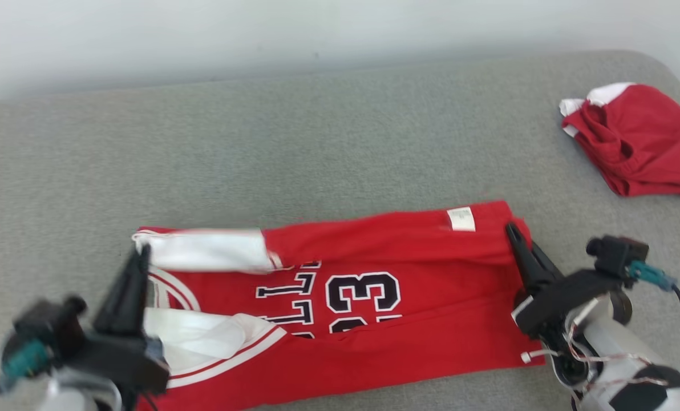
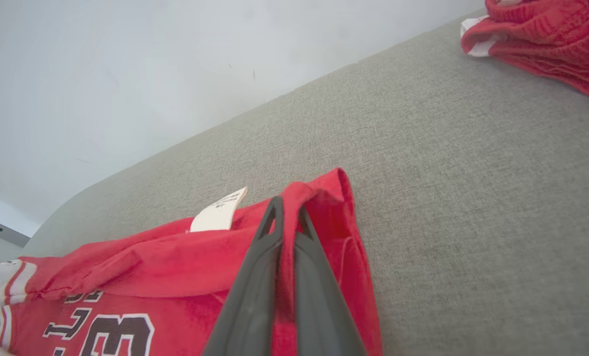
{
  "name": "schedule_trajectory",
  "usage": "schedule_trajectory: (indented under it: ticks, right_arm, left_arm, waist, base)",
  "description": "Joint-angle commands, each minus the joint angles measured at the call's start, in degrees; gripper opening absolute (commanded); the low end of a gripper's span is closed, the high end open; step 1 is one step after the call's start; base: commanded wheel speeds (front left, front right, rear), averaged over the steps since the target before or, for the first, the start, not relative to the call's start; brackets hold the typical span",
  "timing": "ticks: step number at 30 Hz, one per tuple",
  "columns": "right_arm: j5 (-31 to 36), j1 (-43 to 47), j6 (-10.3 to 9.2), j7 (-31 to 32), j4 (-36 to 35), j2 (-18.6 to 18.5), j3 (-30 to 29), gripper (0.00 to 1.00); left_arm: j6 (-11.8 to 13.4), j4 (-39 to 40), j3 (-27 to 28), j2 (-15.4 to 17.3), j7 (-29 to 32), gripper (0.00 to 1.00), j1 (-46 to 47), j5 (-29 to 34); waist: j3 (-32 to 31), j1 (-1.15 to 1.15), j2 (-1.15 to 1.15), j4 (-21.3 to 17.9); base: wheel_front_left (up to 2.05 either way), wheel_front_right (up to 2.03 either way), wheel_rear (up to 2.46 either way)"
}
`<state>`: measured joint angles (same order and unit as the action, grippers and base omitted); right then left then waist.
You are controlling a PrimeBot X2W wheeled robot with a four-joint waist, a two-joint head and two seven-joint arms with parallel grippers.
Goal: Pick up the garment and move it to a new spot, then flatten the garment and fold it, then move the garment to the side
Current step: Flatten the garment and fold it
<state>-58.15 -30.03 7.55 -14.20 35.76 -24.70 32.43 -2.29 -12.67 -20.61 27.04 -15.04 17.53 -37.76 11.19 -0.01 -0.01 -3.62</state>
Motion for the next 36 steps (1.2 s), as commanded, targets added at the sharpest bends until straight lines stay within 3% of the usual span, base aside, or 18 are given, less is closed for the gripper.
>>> schedule_trajectory:
  ticks: [1,9,16,17,18,29,36]
  right_arm:
    - [-1.2,1.9,-0.16,-0.5,-0.8,-0.8,-0.3,0.0]
    - [-3.2,9.2,-0.16,-0.8,-5.3,-4.0,-1.6,0.0]
    - [-1.0,12.8,-0.16,-0.1,-6.1,-5.3,-1.7,0.0]
    - [-0.5,12.9,-0.16,-0.2,-5.8,-5.2,-2.0,0.12]
    - [-0.1,13.0,-0.16,0.0,-5.5,-5.0,-2.1,1.0]
    - [3.8,14.4,-0.16,-0.4,-6.3,-4.8,-6.5,1.0]
    - [10.5,12.4,-0.16,1.7,-1.0,-3.4,-9.2,1.0]
  left_arm:
    - [0.6,1.8,0.9,-1.2,-0.2,0.0,-3.1,1.2]
    - [0.5,3.7,5.1,-8.0,-0.2,0.0,-12.7,3.3]
    - [-0.1,-0.1,6.3,-10.9,-0.2,0.0,-15.2,6.4]
    - [-0.5,-0.5,6.2,-11.3,-0.2,0.34,-15.0,7.4]
    - [-0.6,-0.7,6.5,-11.7,-0.2,1.0,-14.7,8.1]
    - [2.2,6.9,18.8,-16.4,-0.2,1.0,-16.8,20.7]
    - [1.5,9.8,23.2,-19.0,-0.2,1.0,-19.4,26.6]
  waist:
    - [-1.3,0.01,0.01,1.4]
    - [-2.4,0.01,0.01,3.2]
    - [-3.3,0.01,0.01,3.6]
    - [-3.4,0.01,0.01,3.7]
    - [-3.5,0.01,0.01,3.8]
    - [-5.9,0.01,0.01,4.4]
    - [-7.9,0.01,0.01,5.4]
  base:
    - [0.0,0.0,0.0]
    - [0.0,0.0,0.0]
    - [0.0,0.0,0.0]
    - [0.0,0.0,0.0]
    - [0.0,0.0,0.0]
    - [0.0,0.0,0.0]
    - [0.0,0.0,0.0]
